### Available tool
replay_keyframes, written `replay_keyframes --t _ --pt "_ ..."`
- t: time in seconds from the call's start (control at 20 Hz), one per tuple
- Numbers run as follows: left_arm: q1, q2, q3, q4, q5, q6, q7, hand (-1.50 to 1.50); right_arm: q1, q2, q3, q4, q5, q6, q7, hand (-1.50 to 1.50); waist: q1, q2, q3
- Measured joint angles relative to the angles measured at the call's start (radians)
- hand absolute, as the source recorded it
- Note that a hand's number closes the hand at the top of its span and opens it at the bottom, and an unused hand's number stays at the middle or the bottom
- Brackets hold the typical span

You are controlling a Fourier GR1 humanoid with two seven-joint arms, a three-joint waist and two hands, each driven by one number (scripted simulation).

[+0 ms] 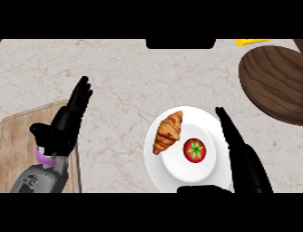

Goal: Pick the tomato from the plate and place it in the bowl

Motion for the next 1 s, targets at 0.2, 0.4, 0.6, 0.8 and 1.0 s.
replay_keyframes --t 0.2,0.4,0.6,0.8,1.0 --pt "0.005 -0.012 0.019 -0.008 -0.016 -0.011 0.012 0.00 0.008 0.014 -0.016 0.026 -0.028 0.035 -0.007 -1.50 -0.002 0.000 0.000" --pt "-0.007 -0.031 0.041 0.011 -0.038 -0.030 0.013 0.00 0.037 0.022 -0.033 0.031 -0.056 0.050 -0.054 -1.50 -0.004 0.000 0.000" --pt "-0.006 -0.045 0.060 0.017 -0.046 -0.046 0.005 0.00 0.106 0.024 -0.037 0.036 -0.089 0.013 -0.157 -1.50 -0.005 -0.001 0.001" --pt "0.001 -0.060 0.070 0.020 -0.055 -0.064 -0.011 0.00 0.143 0.023 -0.053 0.005 -0.131 0.012 -0.211 -1.50 -0.006 -0.002 0.002" --pt "-0.004 -0.061 0.091 0.018 -0.062 -0.083 0.000 0.00 0.158 0.041 -0.055 -0.010 -0.154 0.011 -0.233 -1.50 -0.006 -0.002 0.002"
